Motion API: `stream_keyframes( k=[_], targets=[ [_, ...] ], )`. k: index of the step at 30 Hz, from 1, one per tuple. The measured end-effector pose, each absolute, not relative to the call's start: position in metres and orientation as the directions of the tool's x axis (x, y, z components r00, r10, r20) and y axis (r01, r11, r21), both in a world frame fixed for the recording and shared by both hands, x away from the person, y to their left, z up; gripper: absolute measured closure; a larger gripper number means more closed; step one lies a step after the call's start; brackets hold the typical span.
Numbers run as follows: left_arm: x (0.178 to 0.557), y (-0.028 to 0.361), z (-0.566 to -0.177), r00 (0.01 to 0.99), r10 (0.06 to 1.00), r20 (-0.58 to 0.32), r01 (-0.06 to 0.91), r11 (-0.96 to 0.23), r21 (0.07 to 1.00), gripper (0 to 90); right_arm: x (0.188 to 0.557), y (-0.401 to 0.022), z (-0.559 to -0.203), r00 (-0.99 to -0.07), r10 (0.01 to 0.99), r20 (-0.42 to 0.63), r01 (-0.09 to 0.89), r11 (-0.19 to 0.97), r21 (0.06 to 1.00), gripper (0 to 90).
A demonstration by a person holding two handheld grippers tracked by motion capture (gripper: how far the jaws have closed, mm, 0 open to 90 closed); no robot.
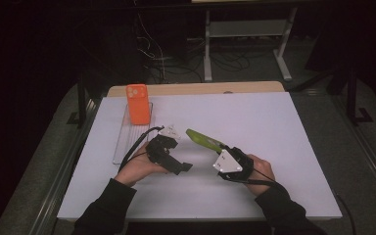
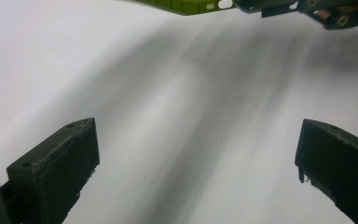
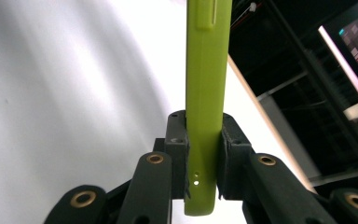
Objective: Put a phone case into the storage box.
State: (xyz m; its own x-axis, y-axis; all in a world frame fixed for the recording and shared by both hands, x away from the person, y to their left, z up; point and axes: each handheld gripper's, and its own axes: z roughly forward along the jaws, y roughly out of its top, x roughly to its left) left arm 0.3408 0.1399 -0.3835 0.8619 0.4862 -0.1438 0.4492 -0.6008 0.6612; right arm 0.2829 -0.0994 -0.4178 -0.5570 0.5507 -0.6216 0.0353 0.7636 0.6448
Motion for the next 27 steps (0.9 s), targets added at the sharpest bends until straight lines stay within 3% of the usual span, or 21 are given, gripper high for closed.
stream_keyframes(
  k=[7,13,19,24,27],
  targets=[
    [0.342,0.141,-0.385,0.879,0.464,-0.109,0.421,-0.648,0.634,0.0,0.288,-0.106,-0.412,-0.599,0.665,-0.447,0.148,0.64,0.754,75.7],
    [0.341,0.139,-0.386,0.867,0.482,-0.127,0.44,-0.62,0.65,0.0,0.293,-0.113,-0.409,-0.623,0.729,-0.284,0.243,0.526,0.815,75.7],
    [0.342,0.141,-0.385,0.861,0.493,-0.123,0.447,-0.62,0.645,0.0,0.3,-0.124,-0.406,-0.637,0.761,-0.124,0.325,0.411,0.851,75.7],
    [0.341,0.14,-0.386,0.847,0.511,-0.146,0.467,-0.586,0.661,0.0,0.306,-0.133,-0.406,-0.618,0.783,0.07,0.43,0.263,0.863,75.7],
    [0.343,0.142,-0.385,0.854,0.502,-0.134,0.456,-0.6,0.657,0.0,0.308,-0.136,-0.408,-0.615,0.784,0.088,0.437,0.246,0.865,75.7]
  ],
)
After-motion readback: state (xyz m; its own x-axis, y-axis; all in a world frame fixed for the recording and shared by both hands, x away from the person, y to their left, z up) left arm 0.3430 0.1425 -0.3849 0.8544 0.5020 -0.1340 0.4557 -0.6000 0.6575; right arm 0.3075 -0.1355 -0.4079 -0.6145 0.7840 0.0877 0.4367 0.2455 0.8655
